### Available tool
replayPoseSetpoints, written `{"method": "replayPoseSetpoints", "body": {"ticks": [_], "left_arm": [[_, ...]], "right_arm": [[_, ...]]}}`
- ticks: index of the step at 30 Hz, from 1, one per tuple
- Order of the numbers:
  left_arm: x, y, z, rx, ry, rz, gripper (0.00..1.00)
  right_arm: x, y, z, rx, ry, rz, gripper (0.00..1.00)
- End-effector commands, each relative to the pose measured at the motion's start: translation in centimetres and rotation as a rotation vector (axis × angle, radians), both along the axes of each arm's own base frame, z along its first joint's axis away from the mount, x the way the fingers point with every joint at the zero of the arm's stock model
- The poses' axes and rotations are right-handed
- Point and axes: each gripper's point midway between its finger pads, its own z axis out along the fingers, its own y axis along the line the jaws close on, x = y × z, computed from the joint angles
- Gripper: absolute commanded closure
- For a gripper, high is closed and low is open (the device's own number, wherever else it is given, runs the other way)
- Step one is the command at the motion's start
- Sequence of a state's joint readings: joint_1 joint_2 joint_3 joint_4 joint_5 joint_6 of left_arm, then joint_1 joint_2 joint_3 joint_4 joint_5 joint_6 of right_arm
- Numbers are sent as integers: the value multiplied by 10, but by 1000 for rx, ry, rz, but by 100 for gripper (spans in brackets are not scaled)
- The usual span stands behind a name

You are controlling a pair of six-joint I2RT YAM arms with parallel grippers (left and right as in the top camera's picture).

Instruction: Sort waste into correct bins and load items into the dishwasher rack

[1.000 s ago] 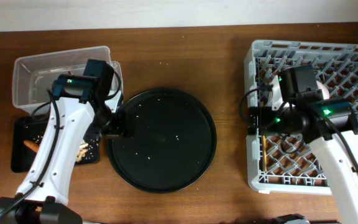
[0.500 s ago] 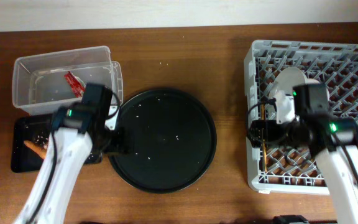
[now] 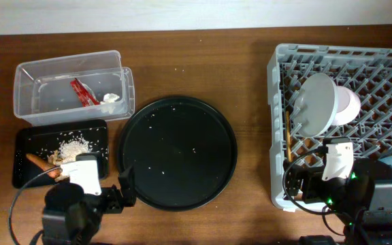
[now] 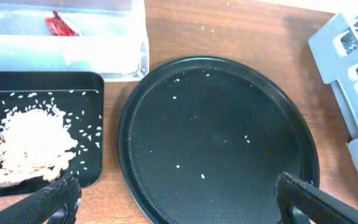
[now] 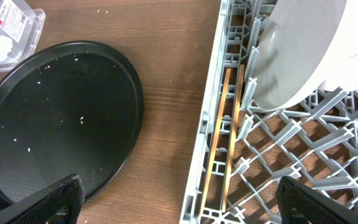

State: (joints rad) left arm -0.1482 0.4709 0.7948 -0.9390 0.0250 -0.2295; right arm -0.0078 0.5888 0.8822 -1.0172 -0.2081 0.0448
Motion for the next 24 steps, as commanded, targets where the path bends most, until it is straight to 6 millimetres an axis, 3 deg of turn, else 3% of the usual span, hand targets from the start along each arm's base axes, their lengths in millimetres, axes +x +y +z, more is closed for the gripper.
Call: {"method": "replayPoseSetpoints", "body": {"ticks": [1,11,15,17,20,24], "left_arm": [[-1,2,-2,-7,3,18,1],[-5,3,-8,-3,29,18,1],[-5,3,-8,-3,28,18,1],[-5,3,-8,-3,28,18,1],[-5,3,-8,-3,28,18,1],[-5,3,-8,-3,28,18,1]], "right_arm": [[0,-1,-2,-5,2,0,2],[0,-1,-2,-5,3,0,2],[0,-10,-4,-42,11,-41,2],[-8,-11,-5,-46,15,-42,2],[-12,-18,1,-103,-53,-67,2],[-11,-10,8,-111,-250,-31,2]]}}
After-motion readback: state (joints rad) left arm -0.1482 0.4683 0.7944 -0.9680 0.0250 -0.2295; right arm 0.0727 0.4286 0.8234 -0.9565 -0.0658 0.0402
